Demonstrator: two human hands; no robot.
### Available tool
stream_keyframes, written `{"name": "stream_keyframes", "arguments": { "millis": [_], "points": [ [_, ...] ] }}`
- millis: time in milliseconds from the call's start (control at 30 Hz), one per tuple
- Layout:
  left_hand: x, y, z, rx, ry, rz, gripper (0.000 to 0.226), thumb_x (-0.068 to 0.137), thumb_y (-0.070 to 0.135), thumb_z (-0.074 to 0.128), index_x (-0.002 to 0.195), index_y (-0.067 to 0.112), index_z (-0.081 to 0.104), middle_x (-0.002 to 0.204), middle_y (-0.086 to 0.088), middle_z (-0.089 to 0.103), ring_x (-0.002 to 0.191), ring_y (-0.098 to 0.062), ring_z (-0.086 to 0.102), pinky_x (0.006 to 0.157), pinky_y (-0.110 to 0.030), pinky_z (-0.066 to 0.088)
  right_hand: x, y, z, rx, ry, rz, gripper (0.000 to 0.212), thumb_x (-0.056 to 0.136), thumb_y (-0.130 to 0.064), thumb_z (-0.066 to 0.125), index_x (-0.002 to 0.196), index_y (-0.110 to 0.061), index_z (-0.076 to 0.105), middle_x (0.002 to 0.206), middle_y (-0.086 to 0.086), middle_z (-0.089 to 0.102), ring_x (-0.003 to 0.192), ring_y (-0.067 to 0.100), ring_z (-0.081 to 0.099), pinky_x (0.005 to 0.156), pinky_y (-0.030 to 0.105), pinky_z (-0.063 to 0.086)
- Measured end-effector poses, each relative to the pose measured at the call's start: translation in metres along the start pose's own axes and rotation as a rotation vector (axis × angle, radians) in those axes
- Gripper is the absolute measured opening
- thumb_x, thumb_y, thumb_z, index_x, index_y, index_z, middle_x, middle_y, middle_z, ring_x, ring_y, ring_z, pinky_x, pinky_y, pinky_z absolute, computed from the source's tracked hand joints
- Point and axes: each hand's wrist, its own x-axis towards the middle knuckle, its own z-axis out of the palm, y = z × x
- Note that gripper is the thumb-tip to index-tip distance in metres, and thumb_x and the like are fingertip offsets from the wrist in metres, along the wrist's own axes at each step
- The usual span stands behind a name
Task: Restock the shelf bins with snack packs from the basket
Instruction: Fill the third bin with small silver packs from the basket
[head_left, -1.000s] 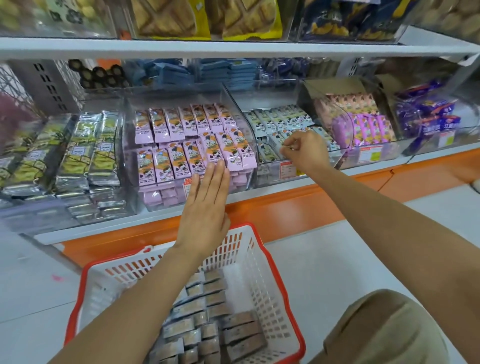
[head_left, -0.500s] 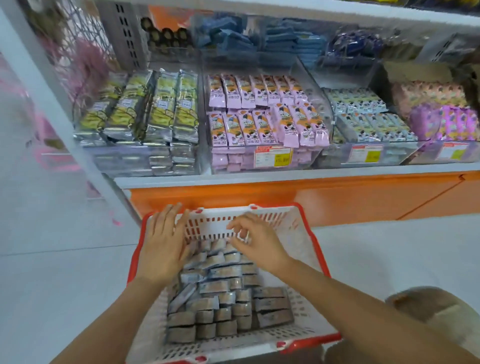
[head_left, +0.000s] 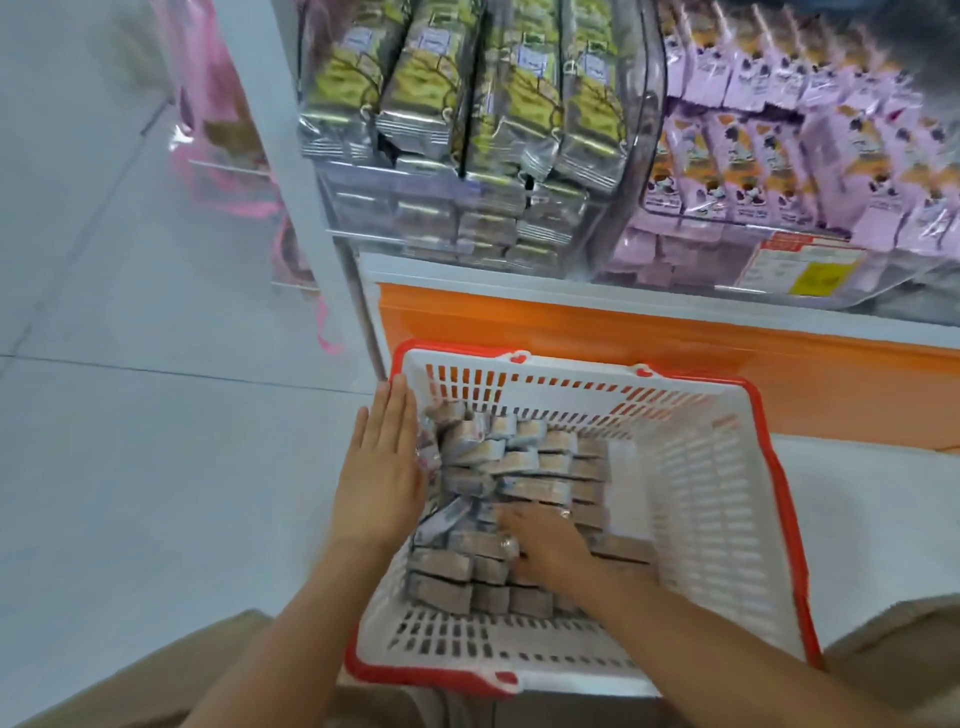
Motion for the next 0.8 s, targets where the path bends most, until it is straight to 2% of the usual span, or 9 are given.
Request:
{"name": "stream_keyframes", "arguments": {
  "millis": [100, 267, 400, 533, 600, 667, 700, 733, 800],
  "points": [
    [0.0, -0.002, 0.002, 0.012, 0.023, 0.01, 0.069, 0.09, 0.022, 0.037, 0.153, -0.004, 0.023, 0.162, -0.018, 0.018, 0.151, -0.031, 0.012, 0.119, -0.048, 0.021, 0.008, -0.003, 0.008, -0.129, -0.011, -0.006, 0.03, 0.092, -0.009, 0.053, 0.122, -0.007, 0.056, 0.126, 0.013, 0.053, 0.117, 0.03, 0.048, 0.091, 0.039, 0.043],
    [0.001, -0.002, 0.002, 0.013, 0.007, -0.008, 0.077, 0.09, 0.018, 0.057, 0.153, -0.001, 0.017, 0.163, -0.017, 0.015, 0.151, -0.031, 0.011, 0.119, -0.051, 0.026, 0.016, -0.006, 0.002, -0.132, -0.014, -0.001, 0.028, 0.091, -0.019, 0.058, 0.118, -0.012, 0.056, 0.12, 0.008, 0.051, 0.111, 0.027, 0.047, 0.084, 0.038, 0.046],
    [0.001, -0.001, 0.001, 0.042, 0.01, -0.015, 0.078, 0.093, 0.022, 0.057, 0.153, 0.002, 0.011, 0.163, -0.015, 0.012, 0.152, -0.029, 0.007, 0.121, -0.048, 0.022, 0.01, -0.001, -0.018, 0.198, 0.147, 0.039, 0.032, 0.084, -0.031, 0.063, 0.114, -0.019, 0.057, 0.115, 0.0, 0.054, 0.108, 0.019, 0.05, 0.084, 0.032, 0.045],
    [-0.001, -0.003, 0.0, 0.047, -0.039, -0.041, 0.076, 0.096, 0.026, 0.054, 0.155, 0.004, 0.012, 0.164, -0.011, -0.001, 0.152, -0.025, -0.006, 0.124, -0.046, 0.008, -0.013, 0.007, -0.049, 0.566, 0.349, -0.018, 0.023, 0.087, -0.023, 0.066, 0.109, -0.02, 0.06, 0.102, -0.006, 0.062, 0.089, 0.007, 0.055, 0.073, 0.023, 0.044],
    [0.0, -0.002, -0.003, 0.068, -0.03, -0.029, 0.074, 0.09, 0.023, 0.063, 0.152, 0.002, 0.028, 0.163, -0.015, 0.008, 0.152, -0.03, 0.002, 0.124, -0.044, 0.002, -0.032, 0.011, -0.072, 0.672, 0.446, -0.031, 0.023, 0.089, -0.02, 0.067, 0.111, -0.019, 0.059, 0.102, -0.012, 0.061, 0.082, -0.004, 0.054, 0.07, 0.011, 0.042],
    [0.005, 0.007, -0.008, 0.011, -0.007, 0.012, 0.065, 0.088, 0.025, 0.066, 0.146, 0.003, 0.043, 0.16, -0.019, 0.023, 0.15, -0.036, 0.014, 0.123, -0.045, 0.003, -0.054, 0.017, -0.097, 0.764, 0.545, -0.052, 0.023, 0.089, -0.018, 0.068, 0.109, -0.02, 0.058, 0.1, -0.011, 0.062, 0.075, 0.0, 0.057, 0.067, 0.014, 0.043],
    [0.009, 0.016, -0.013, -0.059, -0.027, 0.051, 0.061, 0.092, 0.034, 0.058, 0.144, 0.005, 0.047, 0.158, -0.018, 0.029, 0.149, -0.036, 0.019, 0.122, -0.045, 0.009, -0.065, 0.019, -0.109, 0.8, 0.593, -0.063, 0.023, 0.088, -0.018, 0.069, 0.108, -0.021, 0.057, 0.098, -0.009, 0.063, 0.073, 0.005, 0.058, 0.067, 0.02, 0.045],
    [0.012, 0.029, -0.022, -0.162, -0.066, 0.103, 0.063, 0.094, 0.047, 0.048, 0.144, 0.009, 0.048, 0.156, -0.014, 0.035, 0.147, -0.033, 0.026, 0.121, -0.041, 0.016, -0.076, 0.022, -0.121, 0.832, 0.631, -0.072, 0.024, 0.088, -0.017, 0.069, 0.108, -0.022, 0.057, 0.096, -0.009, 0.061, 0.071, 0.01, 0.058, 0.067, 0.024, 0.046],
    [0.018, 0.06, -0.041, -0.422, -0.153, 0.196, 0.068, 0.096, 0.064, 0.036, 0.146, 0.018, 0.046, 0.15, 0.002, 0.041, 0.139, -0.014, 0.034, 0.114, -0.017, 0.02, -0.097, 0.026, -0.141, 0.893, 0.694, -0.095, 0.025, 0.088, -0.015, 0.069, 0.108, -0.024, 0.056, 0.091, -0.006, 0.059, 0.067, 0.009, 0.054, 0.067, 0.026, 0.046]
  ]
}}
